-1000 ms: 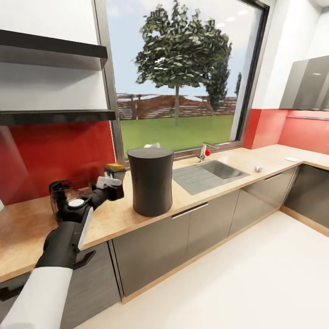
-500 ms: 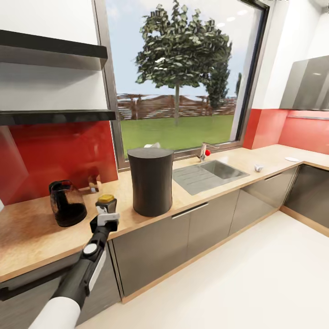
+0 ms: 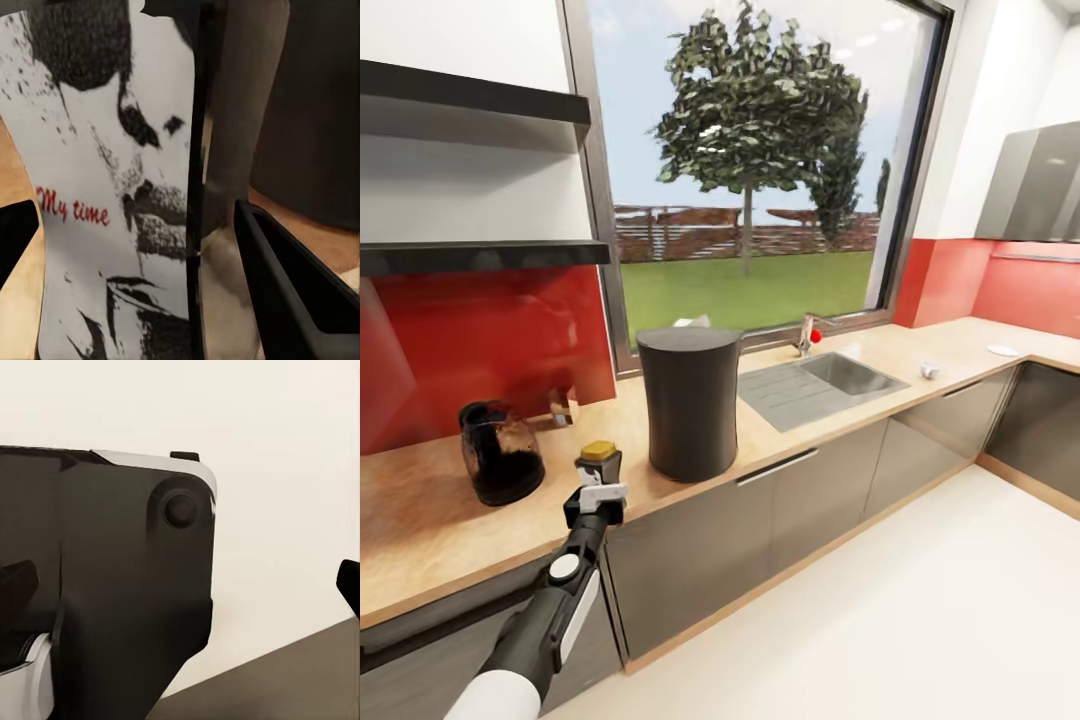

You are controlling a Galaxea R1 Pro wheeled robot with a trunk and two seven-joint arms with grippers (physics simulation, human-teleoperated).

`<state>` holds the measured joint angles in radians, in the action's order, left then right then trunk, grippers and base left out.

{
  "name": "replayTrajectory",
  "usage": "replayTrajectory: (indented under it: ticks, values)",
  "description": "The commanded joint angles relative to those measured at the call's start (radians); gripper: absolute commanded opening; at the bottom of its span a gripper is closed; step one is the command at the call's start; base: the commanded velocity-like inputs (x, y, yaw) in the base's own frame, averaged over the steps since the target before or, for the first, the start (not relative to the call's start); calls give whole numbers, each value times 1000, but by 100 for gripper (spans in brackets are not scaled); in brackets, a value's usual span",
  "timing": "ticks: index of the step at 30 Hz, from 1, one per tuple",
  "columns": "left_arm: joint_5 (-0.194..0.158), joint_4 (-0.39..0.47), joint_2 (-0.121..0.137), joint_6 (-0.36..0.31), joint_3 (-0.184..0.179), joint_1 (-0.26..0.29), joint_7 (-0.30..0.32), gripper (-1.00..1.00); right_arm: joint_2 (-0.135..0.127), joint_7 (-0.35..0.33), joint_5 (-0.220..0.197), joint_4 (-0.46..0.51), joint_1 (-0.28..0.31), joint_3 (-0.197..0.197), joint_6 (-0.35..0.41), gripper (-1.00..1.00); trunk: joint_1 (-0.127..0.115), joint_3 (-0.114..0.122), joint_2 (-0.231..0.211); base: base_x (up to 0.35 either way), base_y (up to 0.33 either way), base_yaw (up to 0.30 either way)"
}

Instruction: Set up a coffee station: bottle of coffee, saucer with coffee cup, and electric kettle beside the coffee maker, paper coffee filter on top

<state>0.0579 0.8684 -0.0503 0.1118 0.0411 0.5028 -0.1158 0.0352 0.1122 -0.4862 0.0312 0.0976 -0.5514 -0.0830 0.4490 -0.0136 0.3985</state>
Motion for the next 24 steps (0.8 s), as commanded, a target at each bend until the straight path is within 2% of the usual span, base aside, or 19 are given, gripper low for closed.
replayTrajectory:
  ticks: [1,5,7,15,24]
  values:
    - [8,-1,-1,3,2,0,-2,-100,0,3,-9,-1,1,-9,-3,100,1,-1,1,316,0,0]
    - [7,0,-1,3,2,-1,-2,-100,-1,3,-8,-1,1,-9,-3,100,1,-1,1,323,0,0]
    - [8,0,0,25,6,-1,-2,-100,-1,3,-8,-1,1,-9,-3,100,1,-1,1,245,0,0]
    - [8,-1,4,59,9,-19,-2,-100,-1,3,-8,-1,1,-9,-3,100,1,-1,1,64,0,0]
    - [9,0,6,61,11,-29,-3,-100,-1,3,-8,-2,1,-10,-3,100,1,-1,1,298,52,0]
